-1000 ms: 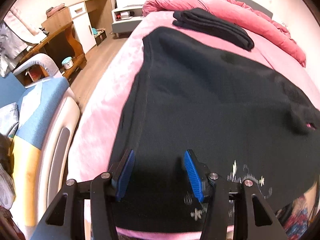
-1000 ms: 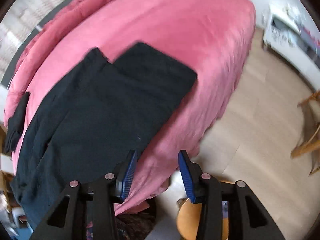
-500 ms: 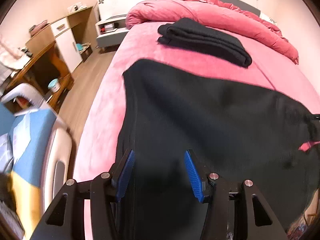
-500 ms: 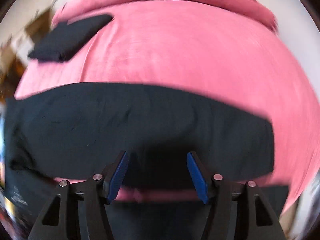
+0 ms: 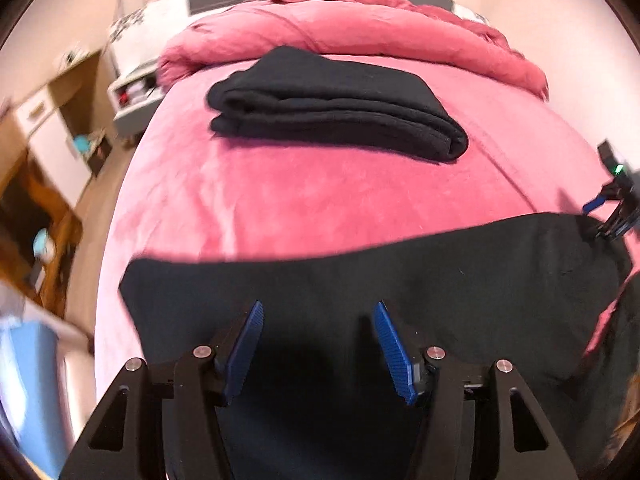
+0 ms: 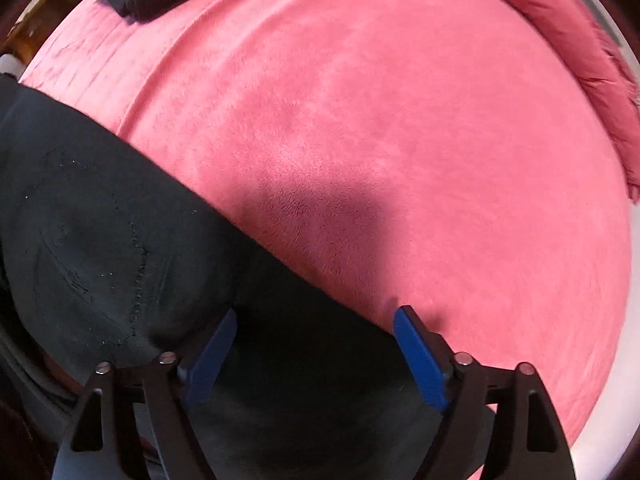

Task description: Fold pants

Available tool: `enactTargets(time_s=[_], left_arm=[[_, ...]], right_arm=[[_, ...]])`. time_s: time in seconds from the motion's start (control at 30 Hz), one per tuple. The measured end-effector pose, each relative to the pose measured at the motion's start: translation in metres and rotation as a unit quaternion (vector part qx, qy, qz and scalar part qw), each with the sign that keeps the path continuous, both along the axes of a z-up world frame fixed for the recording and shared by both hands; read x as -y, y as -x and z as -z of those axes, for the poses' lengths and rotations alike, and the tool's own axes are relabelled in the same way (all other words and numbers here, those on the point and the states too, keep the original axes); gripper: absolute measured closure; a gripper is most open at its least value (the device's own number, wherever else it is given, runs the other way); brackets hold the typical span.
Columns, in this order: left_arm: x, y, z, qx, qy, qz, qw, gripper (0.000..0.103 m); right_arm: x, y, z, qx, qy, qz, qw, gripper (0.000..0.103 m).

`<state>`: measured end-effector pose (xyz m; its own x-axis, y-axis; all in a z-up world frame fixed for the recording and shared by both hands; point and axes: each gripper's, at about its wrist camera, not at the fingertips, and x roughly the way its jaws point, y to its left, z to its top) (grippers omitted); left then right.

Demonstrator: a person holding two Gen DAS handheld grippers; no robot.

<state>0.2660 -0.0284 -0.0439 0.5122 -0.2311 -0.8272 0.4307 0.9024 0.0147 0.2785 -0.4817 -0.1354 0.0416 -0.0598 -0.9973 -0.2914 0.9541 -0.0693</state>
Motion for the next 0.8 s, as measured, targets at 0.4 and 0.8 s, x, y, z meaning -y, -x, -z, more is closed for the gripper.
enactTargets(time_s=[0.4,0.8], left_arm=[[0.032,-0.053,0.039,-0.028,-0.034,0.065,0.9969,0.029],[0.043,-0.070,0.039,0.015,-0.048,0.018,0.9986,0.081]], right_arm=[[0.016,0.009,-0.011,0.006,-0.048,-0.039,0.998,0.089],[-0.001,-0.016,-0.037,0.107,0.073,-0.030,0.991,0.095]])
